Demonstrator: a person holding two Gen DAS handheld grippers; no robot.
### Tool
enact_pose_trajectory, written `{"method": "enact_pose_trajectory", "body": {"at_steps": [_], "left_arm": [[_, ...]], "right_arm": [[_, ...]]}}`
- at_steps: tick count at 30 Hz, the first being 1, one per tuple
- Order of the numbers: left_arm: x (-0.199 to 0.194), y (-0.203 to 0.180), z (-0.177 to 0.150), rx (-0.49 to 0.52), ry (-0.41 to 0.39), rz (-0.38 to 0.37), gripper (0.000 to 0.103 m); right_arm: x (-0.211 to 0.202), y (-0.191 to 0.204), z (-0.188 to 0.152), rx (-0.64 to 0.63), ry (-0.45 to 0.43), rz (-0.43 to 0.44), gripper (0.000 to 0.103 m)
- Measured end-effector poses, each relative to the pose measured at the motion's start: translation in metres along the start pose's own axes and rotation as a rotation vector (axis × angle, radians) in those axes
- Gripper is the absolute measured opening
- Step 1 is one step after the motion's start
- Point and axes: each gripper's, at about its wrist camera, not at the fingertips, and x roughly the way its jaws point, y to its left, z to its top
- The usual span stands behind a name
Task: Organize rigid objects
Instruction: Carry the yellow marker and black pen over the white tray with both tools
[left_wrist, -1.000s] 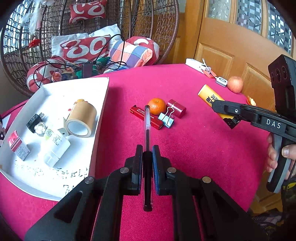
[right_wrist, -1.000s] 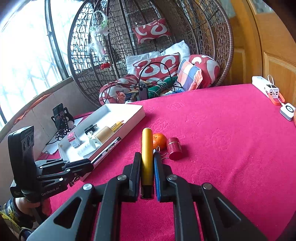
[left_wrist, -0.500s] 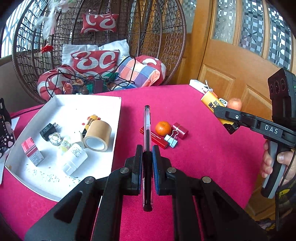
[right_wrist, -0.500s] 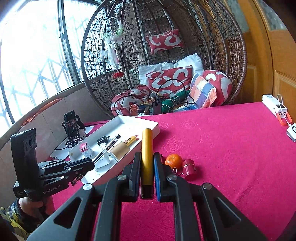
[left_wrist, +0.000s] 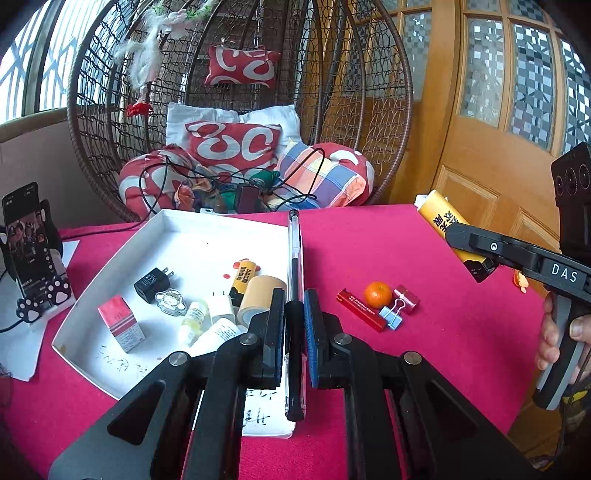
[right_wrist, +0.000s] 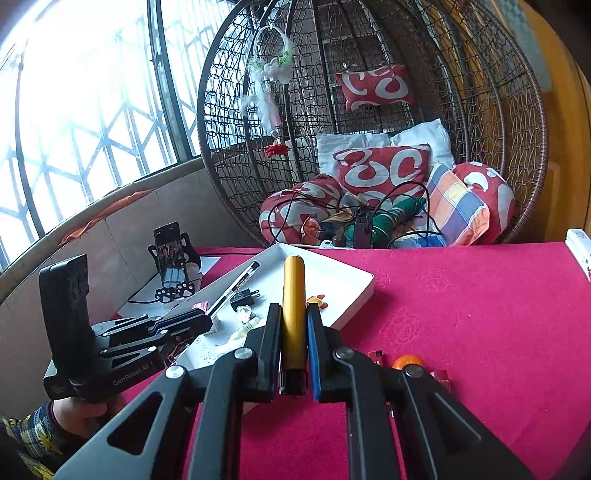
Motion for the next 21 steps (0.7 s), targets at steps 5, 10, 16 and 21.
{"method": "enact_pose_trajectory", "body": {"at_steps": [5,10,16,21], "left_arm": [[0.008,0.026,0.009,-0.04,-0.01,0.045,0.009],[0.025,0.055,0.028,-0.08,-0.023,0.103,0.009],[0.056,0.087,0.039,-0.164,0.015,0.124,0.009],[0.074,0.103,0.029,-0.241,0.053,0.141,0.009]], "right_arm": [[0.032,0.013,0.013,0.0,0.036,0.044,0.011],[0.074,0.02,0.018,0.057,0.083,0.077,0.011],[0.126,0.025,0.002,0.138,0.175,0.094,0.011],[0.153,0.029,-0.015,0.142,0.23,0.079,0.012]]}}
